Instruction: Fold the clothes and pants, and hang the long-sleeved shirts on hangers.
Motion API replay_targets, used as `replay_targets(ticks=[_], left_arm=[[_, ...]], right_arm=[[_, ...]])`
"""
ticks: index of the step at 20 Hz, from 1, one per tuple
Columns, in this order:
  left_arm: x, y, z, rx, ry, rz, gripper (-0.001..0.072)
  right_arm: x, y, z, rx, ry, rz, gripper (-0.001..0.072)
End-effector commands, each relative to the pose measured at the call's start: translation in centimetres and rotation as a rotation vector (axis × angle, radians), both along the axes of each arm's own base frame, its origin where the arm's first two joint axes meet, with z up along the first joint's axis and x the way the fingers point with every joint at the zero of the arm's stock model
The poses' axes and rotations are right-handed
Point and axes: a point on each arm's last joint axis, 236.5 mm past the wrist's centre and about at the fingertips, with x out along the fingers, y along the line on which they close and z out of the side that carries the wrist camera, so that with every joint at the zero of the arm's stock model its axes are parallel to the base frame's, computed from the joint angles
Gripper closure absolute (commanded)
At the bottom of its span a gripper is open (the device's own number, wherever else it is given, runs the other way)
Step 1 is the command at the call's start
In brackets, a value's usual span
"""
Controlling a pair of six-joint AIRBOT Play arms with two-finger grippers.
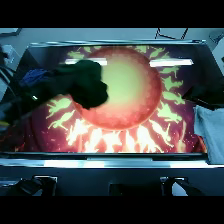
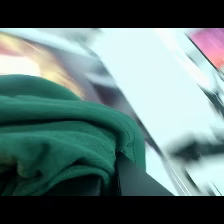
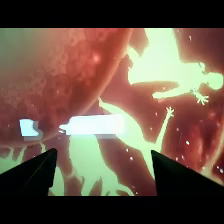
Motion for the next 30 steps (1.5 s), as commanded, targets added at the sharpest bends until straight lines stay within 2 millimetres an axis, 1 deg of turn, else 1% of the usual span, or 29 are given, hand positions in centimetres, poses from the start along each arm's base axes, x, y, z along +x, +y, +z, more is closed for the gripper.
replay_targets(ticks=[1,2,4,5,6,7,8,9,10,12,13,14,15,16,17,18,19,20,21,22,23,26,27,28,29,30], left_arm=[[-6.8,-8.1,-5.9,0.020,0.140,-0.199,0.0681],[-7.6,-9.9,-9.9,0.038,0.249,-0.210,0.0681],[-9.1,-12.8,-17.1,0.097,0.444,-0.222,0.0681],[-9.7,-13.8,-20.0,0.129,0.519,-0.230,0.0681],[-10.3,-14.6,-22.7,0.163,0.579,-0.238,0.0609],[-11.0,-15.0,-24.4,0.192,0.631,-0.263,0.0250],[-11.3,-14.9,-25.0,0.209,0.670,-0.292,-0.0011],[-11.1,-14.1,-24.8,0.228,0.681,-0.328,-0.0008],[-10.2,-12.4,-24.1,0.253,0.673,-0.361,-0.0008],[-6.4,-7.0,-22.4,0.272,0.674,-0.320,-0.0008],[-4.1,-3.7,-21.7,0.261,0.682,-0.260,-0.0008],[-2.1,-0.6,-21.4,0.234,0.702,-0.194,-0.0008],[-0.5,2.4,-21.6,0.208,0.733,-0.132,-0.0007],[0.7,4.8,-22.2,0.191,0.761,-0.076,-0.0007],[1.4,6.6,-23.1,0.174,0.793,-0.029,-0.0007],[1.5,7.9,-24.6,0.162,0.837,0.004,-0.0007],[1.0,8.5,-26.5,0.158,0.891,0.016,-0.0007],[0.2,8.5,-28.3,0.164,0.945,0.010,-0.0007],[-0.9,7.8,-30.2,0.174,0.998,-0.007,-0.0006],[-1.7,7.0,-31.7,0.185,1.027,-0.029,-0.0006],[-2.3,5.6,-32.7,0.189,1.036,-0.059,-0.0006],[-3.4,1.0,-34.2,0.162,1.039,-0.147,-0.0003],[-4.0,-0.2,-34.9,0.167,1.039,-0.172,0.0019],[-4.5,-1.2,-35.6,0.176,1.045,-0.184,0.0089],[-4.9,-2.1,-36.3,0.178,1.055,-0.191,0.0113],[-5.3,-3.0,-36.7,0.173,1.060,-0.196,0.0113]], right_arm=[[-1.3,0.6,2.9,-0.025,-0.078,0.007,0.0044],[-1.7,0.7,3.1,-0.027,-0.079,0.010,0.0045],[-2.3,0.9,2.9,-0.021,-0.052,0.020,0.0045],[-2.5,1.0,2.8,-0.020,-0.047,0.022,0.0044],[-2.4,1.0,2.8,-0.021,-0.049,0.023,0.0043],[-2.4,0.9,2.8,-0.021,-0.048,0.023,0.0042],[-2.4,0.9,2.7,-0.019,-0.044,0.023,0.0040],[-2.3,1.0,2.4,-0.015,-0.032,0.025,0.0040],[-2.4,1.0,1.9,-0.009,-0.013,0.028,0.0040],[-2.5,1.6,0.8,0.033,0.040,0.040,0.0039],[-2.7,2.2,-0.2,0.066,0.072,0.049,0.0038],[-2.9,2.6,-1.6,0.095,0.108,0.051,0.0038],[-3.4,2.9,-3.3,0.117,0.148,0.048,0.0038],[-4.1,3.4,-5.5,0.148,0.199,0.044,0.0037],[-4.9,4.3,-7.4,0.185,0.244,0.044,0.0037],[-5.9,5.7,-9.3,0.237,0.284,0.061,0.0035],[-6.8,6.8,-11.0,0.273,0.314,0.087,0.0016],[-7.8,7.8,-12.6,0.297,0.347,0.098,0.0011],[-8.4,8.6,-13.9,0.307,0.372,0.100,0.0008],[-9.0,9.3,-15.0,0.307,0.390,0.107,0.0002],[-9.4,9.9,-15.7,0.307,0.399,0.116,0.0002],[-10.1,11.8,-16.5,0.327,0.418,0.144,0.0002],[-10.8,12.2,-16.8,0.327,0.439,0.161,0.0002],[-11.6,12.5,-17.3,0.326,0.462,0.170,0.0002],[-12.2,12.6,-18.0,0.325,0.483,0.170,0.0003],[-12.9,12.6,-18.7,0.326,0.503,0.163,0.0003]])
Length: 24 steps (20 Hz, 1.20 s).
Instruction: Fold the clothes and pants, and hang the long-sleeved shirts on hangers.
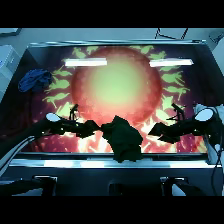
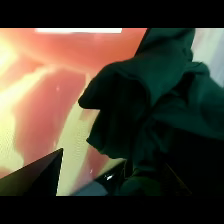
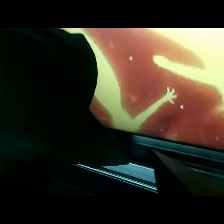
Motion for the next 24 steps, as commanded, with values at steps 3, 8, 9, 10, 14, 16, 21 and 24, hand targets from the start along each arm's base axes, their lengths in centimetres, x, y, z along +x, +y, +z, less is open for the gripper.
replay_targets(ticks=[3,8,9,10,14,16,21,24], left_arm=[[-1.1,-4.9,-1.6,-0.055,-0.008,-0.004,0.0127],[-0.2,-5.0,-1.9,-0.033,-0.035,0.041,0.0680],[-0.1,-5.0,-1.8,-0.035,-0.037,0.043,0.0680],[-0.1,-5.0,-1.6,-0.037,-0.041,0.042,0.0680],[0.1,-5.0,-1.0,-0.043,-0.059,0.040,0.0680],[0.1,-5.0,-0.7,-0.044,-0.097,0.013,0.0680],[0.7,-5.0,1.2,-0.062,-0.176,-0.007,0.0681],[2.8,-3.4,4.0,-0.083,-0.253,0.038,0.0681]], right_arm=[[-3.9,0.9,-3.3,0.008,0.114,0.014,0.0003],[-5.5,1.4,-4.5,0.024,0.158,0.004,0.0004],[-6.0,1.5,-5.0,0.025,0.169,-0.003,0.0005],[-6.4,1.9,-5.4,0.044,0.179,-0.016,0.0008],[-6.4,4.4,-6.1,0.160,0.160,-0.101,0.0011],[-6.4,5.3,-6.8,0.130,0.129,-0.070,0.0011],[-4.7,9.5,-6.9,0.122,0.028,-0.058,0.0395],[-4.2,9.8,-5.4,0.126,-0.001,0.018,0.0675]])
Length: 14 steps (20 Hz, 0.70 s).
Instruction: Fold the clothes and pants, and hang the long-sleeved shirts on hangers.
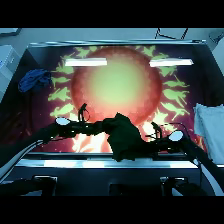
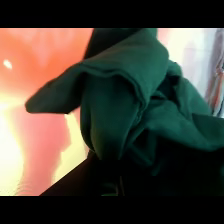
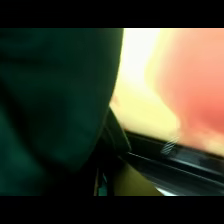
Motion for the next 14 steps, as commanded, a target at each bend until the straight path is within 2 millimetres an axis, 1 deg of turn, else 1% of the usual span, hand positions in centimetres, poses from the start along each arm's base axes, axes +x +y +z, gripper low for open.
replay_targets(ticks=[1,2,3,4,5,6,7,8,9,10,11,12,13,14], left_arm=[[2.3,1.7,3.5,-0.022,-0.124,0.031,0.0681],[3.5,2.6,5.6,-0.034,-0.187,0.048,0.0681],[4.7,3.5,8.4,-0.054,-0.258,0.073,0.0681],[6.1,4.6,12.3,-0.080,-0.351,0.109,0.0681],[7.2,5.8,17.2,-0.103,-0.481,0.134,0.0682],[7.8,7.1,22.4,-0.123,-0.611,0.161,0.0682],[7.9,8.8,28.2,-0.143,-0.749,0.199,0.0682],[7.3,10.5,33.5,-0.157,-0.873,0.237,0.0681],[6.3,12.6,38.4,-0.162,-0.991,0.286,0.0681],[5.1,14.4,42.2,-0.159,-1.087,0.335,0.0681],[3.8,15.9,44.8,-0.151,-1.160,0.375,0.0681],[2.3,17.0,46.6,-0.142,-1.216,0.401,0.0682],[1.1,17.6,47.4,-0.120,-1.254,0.409,0.0682],[0.2,17.9,47.5,-0.090,-1.273,0.408,0.0682]], right_arm=[[1.6,0.6,2.1,-0.012,-0.082,0.083,0.0675],[2.8,0.1,3.7,-0.049,-0.137,0.131,0.0675],[4.4,-0.4,6.1,-0.084,-0.203,0.173,0.0675],[6.5,-1.0,9.9,-0.127,-0.308,0.213,0.0675],[9.0,-2.1,14.0,-0.196,-0.429,0.215,0.0675],[11.6,-4.0,18.7,-0.295,-0.565,0.181,0.0675],[14.2,-7.0,24.1,-0.431,-0.709,0.101,0.0675],[15.8,-10.1,29.1,-0.555,-0.820,0.002,0.0674],[16.4,-12.9,34.0,-0.655,-0.920,-0.092,0.0674],[16.3,-14.5,38.2,-0.709,-1.013,-0.147,0.0673],[15.9,-15.0,41.2,-0.718,-1.090,-0.179,0.0673],[15.3,-15.0,43.6,-0.711,-1.159,-0.198,0.0673],[14.7,-15.0,45.2,-0.700,-1.207,-0.216,0.0673],[14.0,-15.1,46.2,-0.693,-1.239,-0.232,0.0673]])
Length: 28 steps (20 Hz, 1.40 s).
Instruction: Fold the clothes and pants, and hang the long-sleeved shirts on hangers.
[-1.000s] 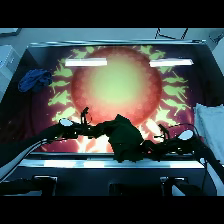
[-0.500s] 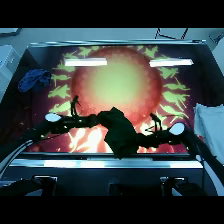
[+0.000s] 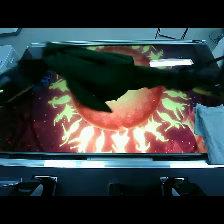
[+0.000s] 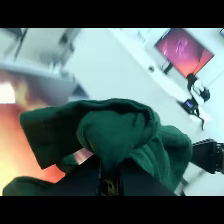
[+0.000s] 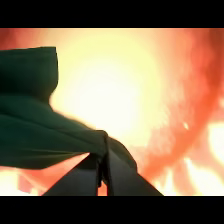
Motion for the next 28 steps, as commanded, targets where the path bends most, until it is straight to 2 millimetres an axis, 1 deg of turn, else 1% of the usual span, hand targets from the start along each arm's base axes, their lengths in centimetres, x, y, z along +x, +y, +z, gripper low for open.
replay_targets(ticks=[1,2,3,4,5,6,7,8,9,10,11,12,13,14,15,16,17,18,19,20,21,22,23,24,26,27,28], left_arm=[[-4.2,3.4,4.7,0.062,-0.151,0.138,0.0681],[-4.4,3.5,3.8,0.103,-0.131,0.148,0.0681],[-4.3,3.5,2.5,0.151,-0.098,0.154,0.0682],[-4.2,3.5,0.8,0.199,-0.051,0.149,0.0681],[-4.0,3.4,-1.2,0.242,0.003,0.136,0.0681],[-3.7,3.2,-3.8,0.276,0.071,0.110,0.0682],[-3.5,2.7,-6.9,0.292,0.155,0.066,0.0681],[-3.4,2.0,-10.3,0.301,0.237,0.021,0.0681],[-3.3,1.2,-14.2,0.301,0.328,-0.021,0.0681],[-3.2,0.5,-17.9,0.293,0.413,-0.047,0.0681],[-2.8,-0.3,-22.0,0.273,0.510,-0.052,0.0681],[-2.2,-0.8,-25.6,0.256,0.588,-0.032,0.0681],[-1.4,-1.3,-29.3,0.262,0.649,0.002,0.0681],[-0.6,-1.7,-32.8,0.273,0.713,0.032,0.0681],[-0.1,-2.2,-35.7,0.274,0.787,0.048,0.0681],[0.5,-3.1,-38.1,0.253,0.867,0.054,0.0681],[0.9,-4.0,-39.7,0.226,0.936,0.044,0.0680],[1.3,-4.9,-40.9,0.200,1.000,0.020,0.0676],[1.3,-6.0,-41.5,0.194,1.045,-0.028,0.0569],[0.8,-7.0,-41.5,0.214,1.075,-0.120,0.0223],[-0.2,-7.1,-41.3,0.286,1.075,-0.236,-0.0007],[-1.0,-5.4,-41.2,0.364,1.111,-0.305,-0.0008],[-1.4,-2.8,-41.2,0.409,1.179,-0.309,-0.0008],[-1.6,0.3,-40.8,0.441,1.236,-0.289,-0.0008],[-2.1,5.6,-40.0,0.429,1.315,-0.231,-0.0008],[-2.7,7.3,-40.0,0.407,1.347,-0.211,-0.0007],[-3.2,8.4,-40.4,0.379,1.377,-0.195,-0.0006]], right_arm=[[-1.9,-5.9,7.5,-0.123,-0.226,-0.178,0.0673],[-2.5,-5.9,7.7,-0.120,-0.227,-0.177,0.0673],[-3.2,-6.0,7.6,-0.118,-0.218,-0.176,0.0673],[-3.7,-6.0,6.9,-0.120,-0.186,-0.174,0.0673],[-4.3,-5.8,5.3,-0.120,-0.112,-0.167,0.0673],[-4.9,-5.4,2.9,-0.125,-0.006,-0.149,0.0673],[-5.5,-4.8,-0.3,-0.130,0.124,-0.120,0.0673],[-6.1,-3.9,-4.3,-0.132,0.268,-0.083,0.0674],[-6.4,-2.8,-8.1,-0.123,0.382,-0.046,0.0674],[-6.4,-1.7,-12.4,-0.103,0.479,-0.015,0.0673],[-6.1,-0.8,-16.4,-0.078,0.544,0.001,0.0672],[-5.6,-0.1,-20.8,-0.048,0.589,-0.004,0.0672],[-5.1,0.5,-24.7,-0.001,0.620,-0.032,0.0672],[-4.8,0.9,-27.8,0.042,0.647,-0.067,0.0672],[-4.7,1.3,-30.5,0.084,0.678,-0.100,0.0672],[-4.8,1.7,-32.2,0.116,0.708,-0.122,0.0672],[-4.8,2.1,-33.4,0.140,0.737,-0.139,0.0672],[-4.7,2.4,-34.0,0.158,0.758,-0.145,0.0672],[-4.6,2.8,-34.3,0.179,0.770,-0.147,0.0672],[-4.5,2.9,-34.4,0.183,0.769,-0.149,0.0672],[-4.4,2.9,-34.3,0.184,0.764,-0.150,0.0672],[-4.4,2.9,-34.3,0.183,0.764,-0.149,0.0672],[-4.5,2.9,-34.4,0.182,0.768,-0.149,0.0672],[-4.5,2.9,-34.4,0.179,0.770,-0.145,0.0672],[-4.7,2.8,-34.4,0.175,0.775,-0.144,0.0672],[-4.7,2.7,-34.5,0.169,0.774,-0.143,0.0672],[-4.7,2.7,-34.5,0.164,0.772,-0.136,0.0672]])
